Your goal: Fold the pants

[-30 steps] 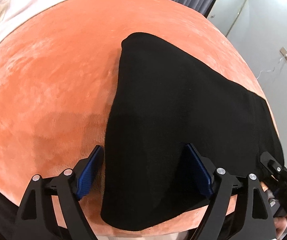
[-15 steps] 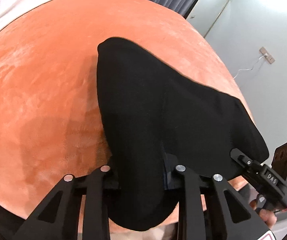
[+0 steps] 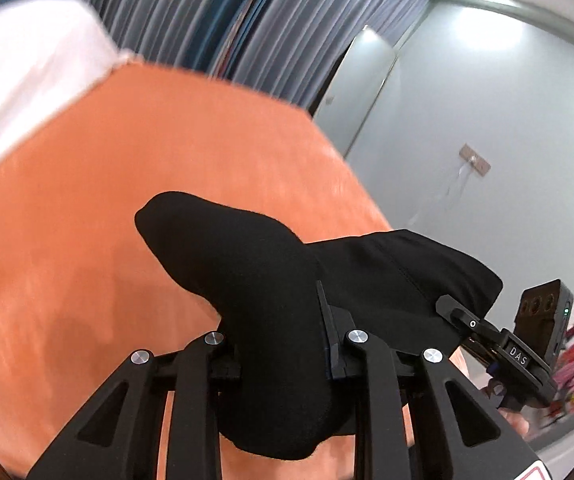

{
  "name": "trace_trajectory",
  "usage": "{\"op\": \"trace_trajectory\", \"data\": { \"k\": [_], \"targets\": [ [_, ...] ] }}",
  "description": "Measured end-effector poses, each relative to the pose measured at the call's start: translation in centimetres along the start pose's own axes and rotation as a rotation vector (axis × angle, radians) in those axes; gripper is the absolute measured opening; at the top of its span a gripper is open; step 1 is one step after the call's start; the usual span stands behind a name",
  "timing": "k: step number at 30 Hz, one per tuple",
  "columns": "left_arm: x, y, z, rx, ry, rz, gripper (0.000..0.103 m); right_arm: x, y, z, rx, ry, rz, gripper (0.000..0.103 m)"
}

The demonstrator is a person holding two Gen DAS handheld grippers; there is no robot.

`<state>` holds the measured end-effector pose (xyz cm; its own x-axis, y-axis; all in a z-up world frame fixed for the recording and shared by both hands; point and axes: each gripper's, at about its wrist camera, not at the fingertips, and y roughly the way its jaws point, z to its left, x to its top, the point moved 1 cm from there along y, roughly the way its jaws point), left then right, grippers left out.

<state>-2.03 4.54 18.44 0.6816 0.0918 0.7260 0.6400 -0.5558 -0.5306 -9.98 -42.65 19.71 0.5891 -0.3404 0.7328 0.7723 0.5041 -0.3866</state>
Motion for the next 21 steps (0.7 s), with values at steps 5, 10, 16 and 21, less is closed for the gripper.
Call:
{"op": "trace_trajectory", "data": {
  "k": [5, 10, 16, 21],
  "targets": [
    [8.4, 4.3, 1.0, 0.054, 0.072, -0.107, 0.021, 7.3, 5.1, 0.0, 0.046, -0.081, -0.112, 0.037],
    [14.8, 11.3, 3.7, 0.084, 0.131, -0.207, 0.022, 12.9, 12.9, -3.6, 0.088, -0.063, -0.198, 0.037],
    [17.1, 22.2, 9.4, 0.058, 0.126, -0.159, 0.022, 13.6, 22.1, -10.3, 0.057, 0.003, -0.199, 0.037],
    [13.4, 31.3, 16.1, 0.083, 0.034, -0.011, 0.023, 9.9, 30.0, -17.3, -0.028, 0.107, -0.055, 0.038]
  ]
}}
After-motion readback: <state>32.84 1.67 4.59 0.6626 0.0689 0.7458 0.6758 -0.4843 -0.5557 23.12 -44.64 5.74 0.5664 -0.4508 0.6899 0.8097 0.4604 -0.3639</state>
